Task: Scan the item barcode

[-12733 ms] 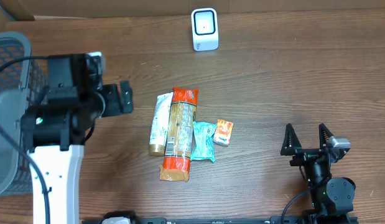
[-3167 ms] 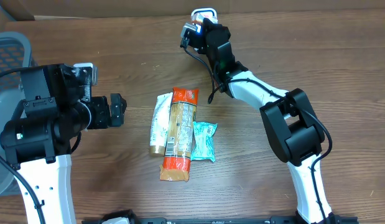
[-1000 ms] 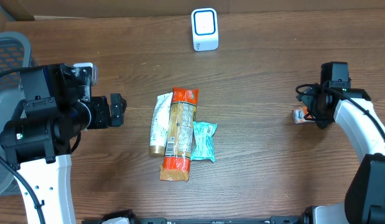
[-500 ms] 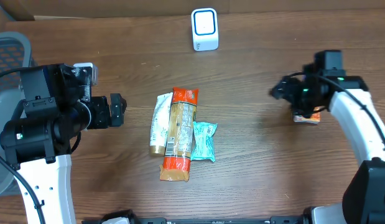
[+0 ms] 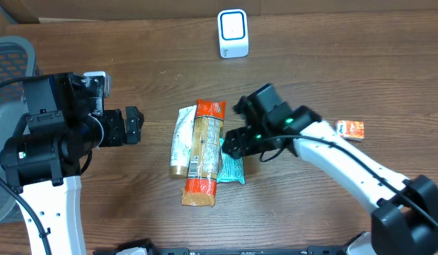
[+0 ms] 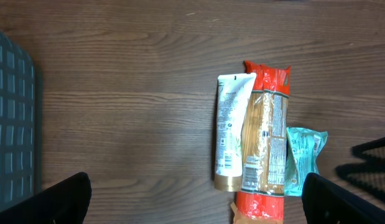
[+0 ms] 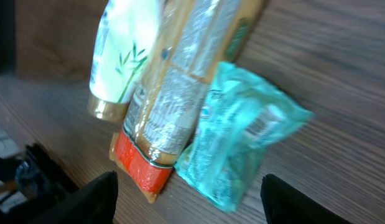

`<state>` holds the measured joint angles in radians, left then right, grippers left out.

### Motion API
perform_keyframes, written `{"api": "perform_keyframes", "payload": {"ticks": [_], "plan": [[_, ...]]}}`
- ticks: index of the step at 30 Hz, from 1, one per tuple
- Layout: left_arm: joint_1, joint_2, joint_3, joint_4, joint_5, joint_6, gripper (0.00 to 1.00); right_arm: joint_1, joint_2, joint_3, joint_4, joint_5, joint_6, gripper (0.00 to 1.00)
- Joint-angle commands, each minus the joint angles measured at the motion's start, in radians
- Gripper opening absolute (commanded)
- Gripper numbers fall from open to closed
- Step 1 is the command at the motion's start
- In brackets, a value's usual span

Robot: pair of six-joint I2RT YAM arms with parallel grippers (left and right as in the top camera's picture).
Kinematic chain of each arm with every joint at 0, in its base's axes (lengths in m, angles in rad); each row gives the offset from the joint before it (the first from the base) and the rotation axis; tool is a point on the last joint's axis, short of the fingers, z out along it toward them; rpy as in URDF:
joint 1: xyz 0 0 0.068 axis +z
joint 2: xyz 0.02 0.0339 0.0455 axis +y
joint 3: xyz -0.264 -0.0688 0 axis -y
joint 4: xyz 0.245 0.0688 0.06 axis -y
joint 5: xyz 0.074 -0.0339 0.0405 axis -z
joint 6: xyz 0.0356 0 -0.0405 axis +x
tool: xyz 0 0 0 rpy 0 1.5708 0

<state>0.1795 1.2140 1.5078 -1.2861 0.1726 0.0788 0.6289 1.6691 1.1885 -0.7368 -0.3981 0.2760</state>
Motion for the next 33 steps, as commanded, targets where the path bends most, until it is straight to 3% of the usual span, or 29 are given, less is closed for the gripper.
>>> {"api": "perform_keyframes", "payload": {"ticks": [1,4,17,29,33], "plan": [[0.005,0.003,0.017,0.003,0.011,0.011,1.0,0.068,0.066,0.009,0.018,-0.024,-0.081,0.75],[0.005,0.003,0.017,0.003,0.011,0.011,1.0,0.092,0.098,0.012,0.013,-0.103,-0.143,0.75],[0.005,0.003,0.017,0.003,0.011,0.011,1.0,0.089,0.153,0.011,-0.072,-0.17,-0.181,0.82],[0.005,0.003,0.017,0.003,0.011,0.012,1.0,0.089,0.228,0.009,-0.142,-0.116,-0.309,0.82],[0.005,0.003,0.017,0.003,0.011,0.011,1.0,0.087,0.239,0.01,-0.14,-0.105,-0.312,0.78]]}}
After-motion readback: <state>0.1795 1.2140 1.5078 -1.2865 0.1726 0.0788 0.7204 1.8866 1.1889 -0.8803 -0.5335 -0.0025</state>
